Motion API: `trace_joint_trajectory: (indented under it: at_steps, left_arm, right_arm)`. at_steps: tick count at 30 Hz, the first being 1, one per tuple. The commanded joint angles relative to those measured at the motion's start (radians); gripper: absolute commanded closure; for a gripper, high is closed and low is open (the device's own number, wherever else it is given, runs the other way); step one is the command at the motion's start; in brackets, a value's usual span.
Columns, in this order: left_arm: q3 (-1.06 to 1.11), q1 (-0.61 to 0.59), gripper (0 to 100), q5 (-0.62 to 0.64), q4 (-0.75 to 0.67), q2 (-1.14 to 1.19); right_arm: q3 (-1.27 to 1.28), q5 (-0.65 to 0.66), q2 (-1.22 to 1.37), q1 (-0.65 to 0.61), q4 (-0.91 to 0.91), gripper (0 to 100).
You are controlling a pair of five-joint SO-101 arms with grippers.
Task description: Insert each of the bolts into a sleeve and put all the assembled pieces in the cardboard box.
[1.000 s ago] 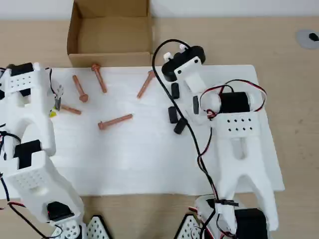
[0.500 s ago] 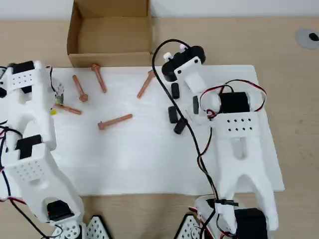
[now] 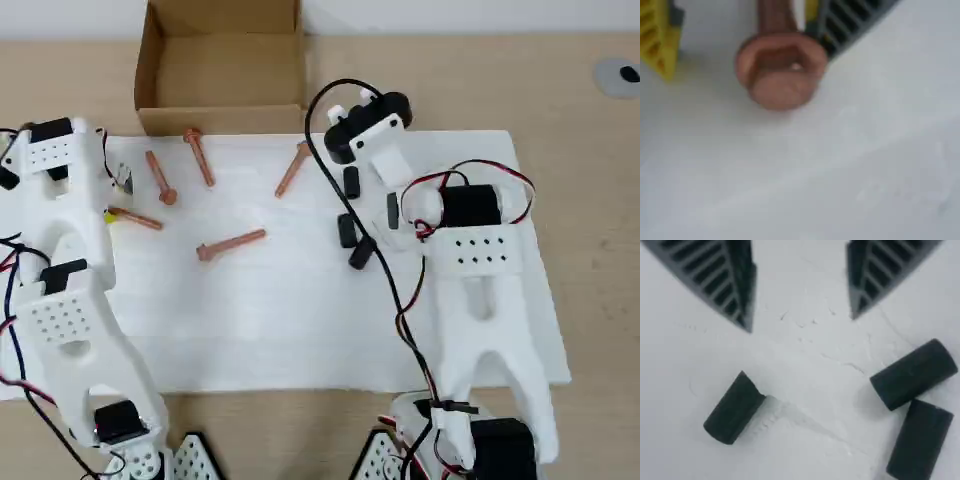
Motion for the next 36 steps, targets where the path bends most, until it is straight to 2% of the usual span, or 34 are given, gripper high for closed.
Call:
trace_joint_trajectory:
  at_steps: [1, 8, 13, 18, 27, 32, 36]
  left_arm:
    - [-0.083, 0.017, 81, 0.008, 0.003, 0.033]
    - [-0.092, 0.017, 81, 0.008, 0.006, 0.117]
    - [-0.123, 0.015, 81, 0.008, 0.086, 0.125]
    - [-0.152, 0.011, 90, 0.008, 0.144, 0.127]
    - [-0.157, 0.014, 99, 0.002, 0.189, 0.117]
    - [-0.258, 0.015, 99, -0.003, 0.290, 0.117]
    - [-0.423, 0.020, 99, -0.061, 0.370, 0.116]
  right_arm:
    - [-0.053, 0.012, 0.001, -0.013, -0.002, 83.6]
    - [-0.053, 0.012, 0.001, -0.013, 0.000, 83.6]
    - [-0.053, 0.012, 0.001, -0.013, 0.002, 83.6]
    - [-0.053, 0.011, 0.001, -0.010, 0.003, 83.6]
    - [-0.031, 0.006, 0.001, -0.012, 0.002, 83.6]
    - [-0.027, 0.005, -0.001, -0.007, -0.003, 83.6]
    - [-0.027, 0.005, -0.001, -0.007, -0.003, 83.6]
